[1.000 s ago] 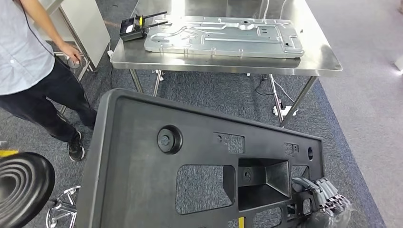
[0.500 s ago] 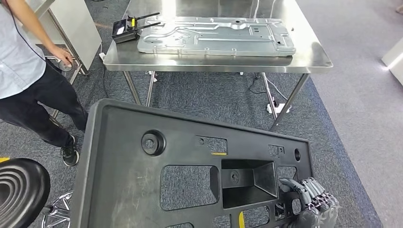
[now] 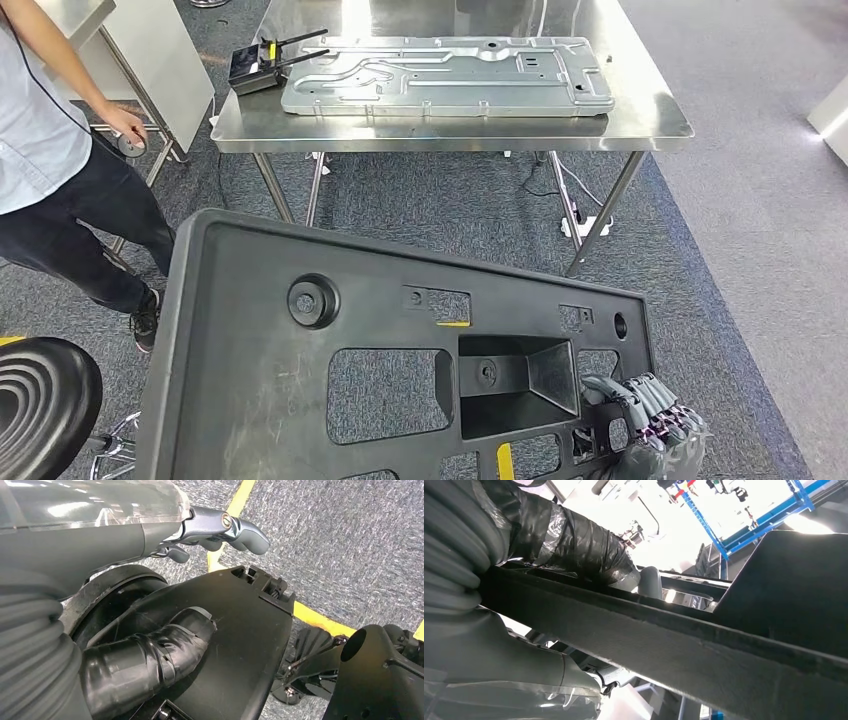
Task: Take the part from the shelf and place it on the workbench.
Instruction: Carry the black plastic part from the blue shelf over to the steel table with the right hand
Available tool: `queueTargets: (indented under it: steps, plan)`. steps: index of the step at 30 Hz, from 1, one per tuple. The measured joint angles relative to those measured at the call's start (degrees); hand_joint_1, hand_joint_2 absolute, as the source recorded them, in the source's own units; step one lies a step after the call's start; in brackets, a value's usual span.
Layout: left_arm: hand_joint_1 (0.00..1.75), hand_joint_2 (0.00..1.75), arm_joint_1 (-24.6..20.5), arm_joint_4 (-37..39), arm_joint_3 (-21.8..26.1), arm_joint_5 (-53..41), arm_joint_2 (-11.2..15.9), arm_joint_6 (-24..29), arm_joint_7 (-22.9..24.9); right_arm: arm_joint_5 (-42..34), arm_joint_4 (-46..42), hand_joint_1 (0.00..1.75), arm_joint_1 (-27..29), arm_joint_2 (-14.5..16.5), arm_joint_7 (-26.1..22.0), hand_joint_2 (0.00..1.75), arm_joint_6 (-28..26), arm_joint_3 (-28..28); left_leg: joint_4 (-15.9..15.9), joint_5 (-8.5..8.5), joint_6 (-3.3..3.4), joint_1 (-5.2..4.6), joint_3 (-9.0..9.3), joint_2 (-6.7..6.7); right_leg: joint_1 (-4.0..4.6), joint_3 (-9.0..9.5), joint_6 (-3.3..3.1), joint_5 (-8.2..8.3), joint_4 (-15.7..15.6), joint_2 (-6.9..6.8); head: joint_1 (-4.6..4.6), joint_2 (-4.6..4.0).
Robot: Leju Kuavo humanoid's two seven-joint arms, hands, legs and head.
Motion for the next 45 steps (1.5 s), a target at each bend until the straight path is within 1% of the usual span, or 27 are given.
queueTargets:
  steps: [3,5,7,9,10,11,12,14,15,17,18,20,21,24,25,26,27,28,30,32,36,38,40,41,42,43,45]
  plan:
    - [0.0,1.75,0.0,0.0,0.0,0.0,0.0,-0.2,0.0,-0.1,0.0,1.75,0.0,0.0,0.0,1.75,0.0,0.1,-0.3,0.17,0.58,-0.13,0.01,0.0,-0.18,0.28,0.31,0.41,-0.7,-0.04,-0.01,0.0]
    - [0.0,1.75,0.0,0.0,0.0,-0.1,0.0,-0.3,0.0,-0.1,0.0,1.75,0.0,0.0,0.0,1.75,0.0,0.3,-1.9,1.07,1.15,0.27,0.88,0.19,-0.18,0.36,0.66,0.04,-0.4,-0.04,0.01,0.0]
    - [0.0,1.75,0.0,0.0,0.0,-0.1,-0.1,-0.4,0.0,-0.1,0.0,1.75,0.0,0.0,0.0,1.75,0.0,0.4,-3.2,1.85,1.43,0.75,1.62,0.4,-0.35,-1.49,1.19,-2.56,3.8,0.01,0.04,0.0]
    - [0.0,1.75,0.0,0.0,0.0,-0.1,-0.1,-0.5,0.0,-0.1,0.0,1.75,0.0,-0.1,0.0,1.75,0.0,0.4,-3.4,1.92,1.45,0.9,1.61,0.46,-0.89,-5.17,1.96,-5.85,11.1,0.02,0.04,0.0]
    - [0.0,1.75,0.0,0.0,0.0,-0.2,-0.1,-0.5,0.0,-0.1,0.1,1.75,0.0,-0.1,0.0,1.75,0.0,0.4,-3.3,1.83,1.31,1.02,1.62,0.49,-1.26,-6.52,2.37,-6.4,13.7,0.01,0.05,0.0]
    - [0.0,1.75,0.0,0.0,0.0,-0.2,-0.1,-0.5,0.0,-0.1,0.1,1.75,0.1,-0.1,0.0,1.75,0.0,0.4,-3.1,1.66,1.05,1.23,1.65,0.49,-1.63,-6.91,2.79,-5.83,14.2,-0.01,0.03,0.0]
    - [0.0,1.75,0.0,0.0,0.0,-0.2,-0.1,-0.5,0.1,-0.1,0.1,1.75,0.0,-0.1,0.0,1.75,0.0,0.4,-2.8,1.36,0.62,1.55,1.7,0.45,-2.0,-6.1,3.23,-4.17,12.4,-0.05,0.04,0.0]
    - [0.0,1.75,0.0,0.0,0.0,-0.2,0.0,-0.5,0.1,-0.2,0.2,1.75,0.0,-0.2,0.0,1.75,0.0,0.4,-1.7,0.43,-0.63,2.18,1.57,0.33,-2.62,-2.69,4.17,-0.58,5.3,-0.21,0.09,0.0]
    - [0.0,1.75,-0.1,0.0,0.0,-0.2,0.0,-0.5,0.1,-0.2,0.2,1.75,0.0,-0.2,0.0,1.75,0.0,0.4,-0.9,-0.14,-1.32,2.27,1.35,0.27,-2.72,-1.41,4.0,0.28,2.5,-0.09,0.14,0.0]
    - [0.0,1.75,-0.1,0.0,0.0,-0.2,0.1,-0.5,0.1,-0.2,0.3,1.75,0.1,-0.2,0.0,1.75,0.0,0.4,-0.1,-0.81,-2.33,2.09,0.97,0.21,-2.49,-0.98,2.67,-0.2,1.3,0.25,0.16,0.0]
    - [0.0,1.75,-0.1,0.0,0.0,-0.3,0.0,-0.5,0.1,-0.2,0.3,1.75,0.1,-0.2,0.0,1.75,0.0,0.5,0.0,-0.92,-2.64,2.09,1.0,0.2,-2.4,-1.15,1.69,-0.28,1.5,0.42,0.14,0.0]
    - [0.0,1.75,-0.1,0.0,0.0,-0.3,0.0,-0.5,0.1,-0.2,0.3,1.75,0.1,-0.2,0.0,1.75,0.0,0.6,0.4,-1.47,-3.01,2.33,1.02,0.15,-2.28,-1.23,0.51,-0.46,1.7,0.46,0.06,0.0]
    - [0.0,1.75,-0.1,0.0,0.0,-0.3,0.0,-0.5,0.1,-0.2,0.3,1.75,0.1,-0.2,0.0,1.75,0.0,0.6,1.8,-2.5,-3.04,2.41,0.47,0.11,-2.2,-1.19,0.04,-0.47,1.6,0.47,0.04,0.0]
    - [0.0,1.75,-0.1,0.0,0.0,-0.2,0.1,-0.4,-0.2,-0.2,0.3,1.75,0.0,-0.2,0.0,1.75,0.0,0.7,12.7,-7.91,-2.59,2.07,-4.55,-0.07,-1.55,-1.11,-0.88,-0.62,1.6,0.42,0.02,0.0]
    - [0.0,1.75,-0.2,0.0,0.0,-0.2,0.1,-0.4,-0.3,-0.2,0.3,1.75,0.0,-0.2,0.0,1.75,0.0,0.8,16.0,-8.91,-2.33,1.88,-6.11,-0.11,-1.22,-1.02,-1.08,-0.69,1.6,0.44,0.02,0.0]
    - [0.0,1.75,-0.3,0.0,0.0,-0.2,0.1,-0.3,-0.3,-0.2,0.3,1.75,0.0,-0.2,0.0,1.75,0.0,0.8,17.5,-8.78,-1.95,1.69,-6.79,-0.14,-0.88,-0.87,-1.27,-0.78,1.6,0.51,0.02,0.0]
    - [0.0,1.75,-0.3,0.0,0.0,-0.2,0.1,-0.3,-0.3,-0.2,0.3,1.75,0.0,-0.2,0.0,1.75,0.0,0.8,16.7,-7.5,-1.42,1.43,-6.44,-0.17,-0.53,-0.64,-1.42,-0.87,1.6,0.63,0.02,0.0]
    - [0.0,1.75,-0.3,0.0,0.0,-0.3,0.1,-0.4,-0.2,-0.2,0.3,1.75,0.0,-0.2,0.0,1.75,0.0,0.8,13.9,-5.39,-0.73,1.11,-5.24,-0.21,-0.21,-0.38,-1.53,-0.95,1.6,0.78,0.02,0.0]
    - [0.0,1.75,-0.3,0.0,0.0,-0.4,0.1,-0.4,0.0,-0.2,0.3,1.75,0.0,-0.2,0.0,1.75,0.0,0.9,6.8,-1.67,1.03,0.34,-2.41,-0.42,0.26,-0.06,-1.62,-1.06,1.6,0.98,0.11,0.0]
    - [0.0,1.75,-0.3,0.0,0.0,-0.3,0.1,-0.1,0.1,-0.2,0.3,1.75,0.0,-0.2,0.0,1.75,0.0,0.9,2.9,-0.65,2.03,-0.23,-1.09,-0.57,0.23,-0.33,-1.29,-0.95,1.5,1.0,0.1,0.0]
    - [0.0,1.75,-0.2,0.0,0.8,2.3,0.2,2.3,-1.7,-1.0,0.1,1.75,0.1,-0.3,0.0,1.75,0.0,0.9,0.3,0.17,1.81,0.01,-0.36,-0.45,0.05,-0.77,0.05,-1.1,1.7,0.74,0.04,0.0]
    - [0.0,1.75,-0.1,0.0,1.7,3.4,0.5,2.3,-3.2,-1.6,0.0,1.75,0.2,-0.7,0.0,1.75,0.0,0.9,-0.6,0.65,1.79,0.24,0.07,-0.2,-0.09,-2.76,0.61,-3.7,6.2,0.54,0.08,0.0]
    - [0.0,1.75,0.1,0.0,2.7,4.7,1.4,1.0,-5.1,-2.3,0.1,1.75,0.2,-1.2,0.0,1.75,0.0,0.9,-0.6,0.62,1.84,0.18,0.09,-0.02,-0.33,-6.28,1.07,-6.63,13.1,0.46,0.09,0.0]
    - [0.0,1.75,0.2,0.0,3.3,5.5,2.3,-0.2,-6.3,-2.6,0.3,1.75,0.2,-1.5,0.0,1.75,0.0,0.9,-0.5,0.57,1.8,0.14,0.12,0.04,-0.46,-7.45,1.24,-6.97,15.3,0.41,0.1,0.0]
    - [0.0,1.75,0.3,0.0,4.0,6.1,3.4,-1.6,-7.6,-2.9,0.5,1.75,0.0,-1.8,0.0,1.75,0.0,0.9,-0.5,0.49,1.71,0.14,0.2,0.06,-0.58,-7.59,1.32,-6.12,15.3,0.36,0.1,0.0]
    - [0.0,1.75,0.3,0.0,4.6,6.5,4.5,-2.8,-8.7,-3.1,0.8,1.75,-0.3,-2.1,0.0,1.75,0.0,0.9,-0.5,0.37,1.58,0.15,0.33,0.04,-0.67,-6.6,1.33,-4.31,13.1,0.29,0.1,0.0]
    - [0.0,1.75,0.5,0.0,5.4,6.8,6.4,-4.1,-9.8,-3.3,1.2,1.75,-0.9,-2.5,0.0,1.75,0.0,0.9,-0.3,-0.03,1.17,0.09,0.57,0.0,-0.7,-2.89,1.06,-0.69,5.5,0.0,0.1,0.0]
